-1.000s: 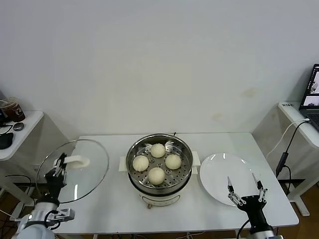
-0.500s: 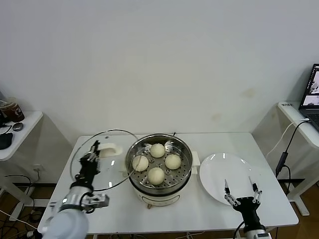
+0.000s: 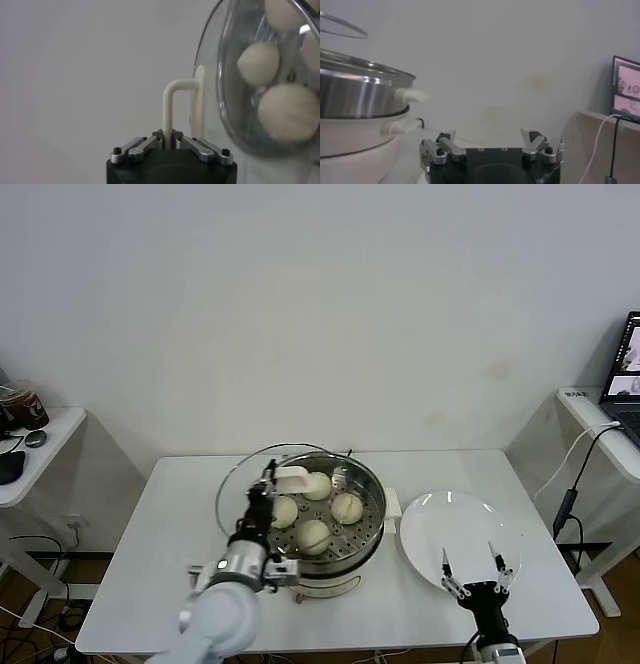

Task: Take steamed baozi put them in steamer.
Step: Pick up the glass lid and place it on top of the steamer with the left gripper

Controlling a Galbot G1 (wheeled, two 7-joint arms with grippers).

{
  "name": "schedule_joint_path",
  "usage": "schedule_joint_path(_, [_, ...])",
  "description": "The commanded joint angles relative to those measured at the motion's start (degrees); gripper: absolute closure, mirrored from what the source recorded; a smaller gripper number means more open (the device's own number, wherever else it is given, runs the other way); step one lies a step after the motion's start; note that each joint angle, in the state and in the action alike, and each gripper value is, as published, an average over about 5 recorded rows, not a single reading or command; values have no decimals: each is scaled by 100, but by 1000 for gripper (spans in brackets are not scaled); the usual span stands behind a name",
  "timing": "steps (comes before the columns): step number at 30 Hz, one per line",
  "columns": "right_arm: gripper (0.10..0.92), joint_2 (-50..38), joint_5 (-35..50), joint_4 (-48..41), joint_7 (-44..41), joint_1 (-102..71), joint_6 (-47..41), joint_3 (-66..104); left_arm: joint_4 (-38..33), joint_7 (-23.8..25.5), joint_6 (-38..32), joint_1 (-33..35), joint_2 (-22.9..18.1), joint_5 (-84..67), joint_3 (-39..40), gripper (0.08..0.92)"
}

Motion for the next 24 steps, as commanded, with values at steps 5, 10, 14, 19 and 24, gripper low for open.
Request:
schedule_joint_path(5, [203,14,-85,-97,30,35,22,38,664,201,41,-502,-534,701,774,835])
schedule_joint_path(10, [203,-2,-77,-112,24,30,25,31,767,136,-1,-444,-572,730,744,835])
schedule_joint_path(14, [203,-4,-75,-113,18,27,23,24,805,113,-14,-466,-622,747,749,835])
schedule_joint_path(19, [203,-6,-73,-111,8,14,29,24,860,93,-25,-466,-685,764,762,835])
schedule_joint_path(24, [203,-15,-61,-104,-2,0,30,29,918,58,-63,-409,-734,827,737,835])
